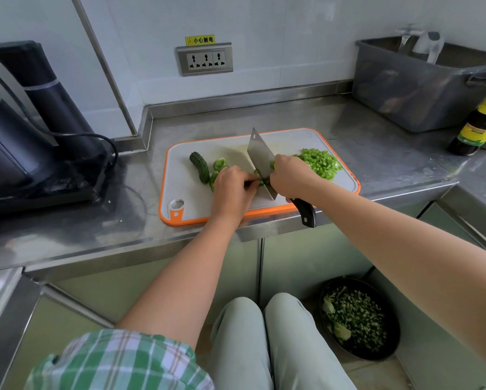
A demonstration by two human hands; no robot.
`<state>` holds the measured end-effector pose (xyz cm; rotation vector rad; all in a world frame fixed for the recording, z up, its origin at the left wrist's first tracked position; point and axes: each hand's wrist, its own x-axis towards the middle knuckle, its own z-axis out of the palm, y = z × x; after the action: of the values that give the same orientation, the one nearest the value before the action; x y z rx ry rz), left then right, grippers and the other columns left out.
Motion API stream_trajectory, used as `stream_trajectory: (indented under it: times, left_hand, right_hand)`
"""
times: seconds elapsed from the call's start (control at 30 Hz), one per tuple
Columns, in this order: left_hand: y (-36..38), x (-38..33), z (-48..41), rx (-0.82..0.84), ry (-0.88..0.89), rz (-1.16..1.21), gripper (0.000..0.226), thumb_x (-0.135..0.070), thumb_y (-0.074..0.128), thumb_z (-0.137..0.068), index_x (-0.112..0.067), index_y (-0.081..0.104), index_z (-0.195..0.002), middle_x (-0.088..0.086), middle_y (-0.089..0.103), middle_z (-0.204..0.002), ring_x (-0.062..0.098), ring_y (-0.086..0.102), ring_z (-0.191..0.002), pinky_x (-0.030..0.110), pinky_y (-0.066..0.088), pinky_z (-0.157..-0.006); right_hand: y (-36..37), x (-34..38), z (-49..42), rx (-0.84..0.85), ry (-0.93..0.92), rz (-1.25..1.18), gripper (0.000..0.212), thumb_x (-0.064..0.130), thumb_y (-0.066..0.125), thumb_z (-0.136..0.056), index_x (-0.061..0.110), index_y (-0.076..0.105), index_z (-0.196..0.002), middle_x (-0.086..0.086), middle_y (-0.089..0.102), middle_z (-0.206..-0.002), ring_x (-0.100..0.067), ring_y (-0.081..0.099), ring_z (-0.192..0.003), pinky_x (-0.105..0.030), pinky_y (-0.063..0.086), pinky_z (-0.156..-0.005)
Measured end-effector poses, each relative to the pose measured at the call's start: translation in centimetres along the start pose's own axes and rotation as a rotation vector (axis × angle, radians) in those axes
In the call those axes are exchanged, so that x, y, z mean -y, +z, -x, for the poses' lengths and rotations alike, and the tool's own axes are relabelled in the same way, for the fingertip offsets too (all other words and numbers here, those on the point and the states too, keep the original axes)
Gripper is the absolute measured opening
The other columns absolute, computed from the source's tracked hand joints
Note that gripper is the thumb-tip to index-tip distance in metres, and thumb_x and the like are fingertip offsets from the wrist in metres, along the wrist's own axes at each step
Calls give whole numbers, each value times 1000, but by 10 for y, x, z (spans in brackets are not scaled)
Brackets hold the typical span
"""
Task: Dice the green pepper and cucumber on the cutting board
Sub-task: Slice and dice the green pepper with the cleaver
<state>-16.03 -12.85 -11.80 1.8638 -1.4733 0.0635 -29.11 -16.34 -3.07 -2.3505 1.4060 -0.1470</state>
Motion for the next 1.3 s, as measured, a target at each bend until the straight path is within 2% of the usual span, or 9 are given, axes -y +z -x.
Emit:
stream_trajectory:
  times: [0.17, 0.3, 0.47, 0.57, 0.67, 0.77, 0.87, 1.1, 1.3]
  left_hand:
    - [-1, -3, 1, -36, -3, -2, 14, -11, 66, -78, -14, 76, -69, 5, 65, -63, 26, 55, -63, 34, 45, -60]
    - [-3, -5, 1, -37, -18, 12, 16, -14, 67, -80, -13, 75, -66, 6, 65, -62, 28, 55, -62, 34, 44, -59]
    - [-5, -6, 2, -36, -10, 46, 13, -15, 68, -78, -13, 76, -67, 7, 68, -66, 29, 58, -65, 35, 42, -60]
    - [-8, -7, 3, -43, -4, 73, 7, -15, 72, -77, -14, 79, -76, 7, 71, -73, 29, 60, -70, 37, 46, -65]
    - [-11, -10, 4, -60, -5, 110, 4, -10, 75, -75, -12, 78, -77, 8, 73, -75, 28, 63, -70, 34, 48, -65]
    - [-11, -10, 5, -62, -11, 130, 4, -8, 76, -75, -10, 78, -78, 7, 74, -79, 25, 65, -73, 28, 47, -67]
    - [-12, -11, 5, -54, -39, 139, 5, -9, 75, -77, -10, 78, -80, 5, 75, -81, 22, 66, -75, 24, 45, -69]
    - [-17, -17, 8, -59, -58, 152, 3, -6, 75, -76, -6, 78, -76, 10, 73, -77, 27, 64, -70, 25, 40, -63]
    - [-13, -11, 5, -32, -47, 88, 11, -8, 71, -75, -3, 72, -66, 20, 65, -68, 32, 50, -60, 38, 47, -61]
  right_hand:
    - [-14, -2, 7, 4, -19, -21, 9, 1, 41, -89, 4, 43, -98, -12, 50, -81, -23, 54, -49, -31, 47, -45]
    - [-18, 4, 15, 70, -59, 80, 8, 3, 40, -90, 4, 42, -98, -9, 48, -74, -19, 51, -48, -25, 36, -41]
    - [-8, 6, 14, 56, -64, 111, 10, 4, 42, -89, 3, 44, -99, -12, 52, -85, -27, 50, -65, -27, 33, -46]
    - [1, 4, 9, 34, -42, 89, 20, 6, 43, -89, 0, 49, -108, -19, 56, -104, -30, 49, -80, -30, 38, -61]
    - [2, -1, 8, -9, -27, 31, 9, 6, 42, -90, 5, 44, -99, -16, 51, -94, -34, 55, -83, -32, 40, -58]
    - [-5, -6, 10, -22, -16, -37, 4, 5, 40, -90, 5, 39, -94, -12, 47, -84, -31, 55, -70, -33, 43, -54]
    - [-14, -5, 16, 27, -30, -28, 5, 6, 40, -91, 6, 41, -96, -10, 48, -79, -23, 52, -53, -27, 38, -44]
    - [-18, 2, 21, 78, -55, -16, 7, 7, 40, -92, 4, 41, -98, -8, 47, -73, -19, 50, -51, -25, 36, -43]
    - [-18, 3, 19, 116, -30, -51, 16, 3, 39, -89, 1, 45, -104, -11, 50, -71, -22, 52, -49, -26, 40, -42]
